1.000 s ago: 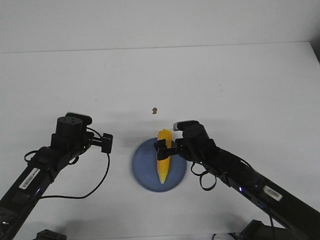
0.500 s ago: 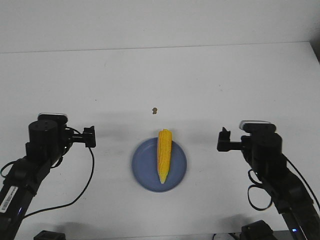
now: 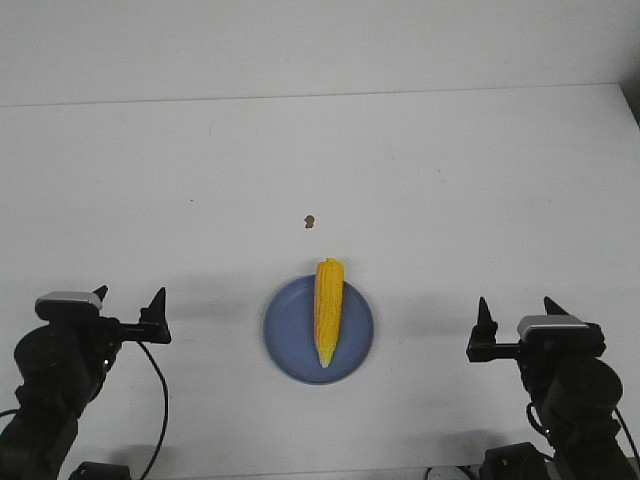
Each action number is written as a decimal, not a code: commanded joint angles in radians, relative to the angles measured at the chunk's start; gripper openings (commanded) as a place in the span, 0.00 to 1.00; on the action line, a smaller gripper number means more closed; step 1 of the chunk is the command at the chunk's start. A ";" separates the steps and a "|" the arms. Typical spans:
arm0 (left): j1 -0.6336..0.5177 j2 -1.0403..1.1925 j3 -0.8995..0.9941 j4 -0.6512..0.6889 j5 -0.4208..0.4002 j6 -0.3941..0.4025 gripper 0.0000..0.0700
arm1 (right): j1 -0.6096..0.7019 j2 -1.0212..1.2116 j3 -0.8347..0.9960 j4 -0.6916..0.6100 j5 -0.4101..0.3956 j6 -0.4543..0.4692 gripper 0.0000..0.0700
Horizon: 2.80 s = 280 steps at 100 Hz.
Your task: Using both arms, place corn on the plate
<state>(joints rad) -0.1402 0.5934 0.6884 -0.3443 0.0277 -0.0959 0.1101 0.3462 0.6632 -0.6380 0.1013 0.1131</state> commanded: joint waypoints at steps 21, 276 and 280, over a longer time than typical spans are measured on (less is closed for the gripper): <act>0.000 -0.219 -0.102 0.043 -0.037 -0.074 1.00 | 0.003 -0.163 -0.077 0.082 -0.024 0.023 0.98; 0.062 -0.591 -0.643 0.434 -0.095 -0.018 0.02 | 0.002 -0.163 -0.076 0.061 -0.015 0.013 0.01; 0.062 -0.591 -0.658 0.463 -0.095 -0.018 0.02 | 0.002 -0.163 -0.076 0.061 -0.015 0.013 0.01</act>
<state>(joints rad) -0.0788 0.0051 0.0467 0.0715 -0.0658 -0.1211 0.1104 0.1818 0.5804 -0.5888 0.0826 0.1284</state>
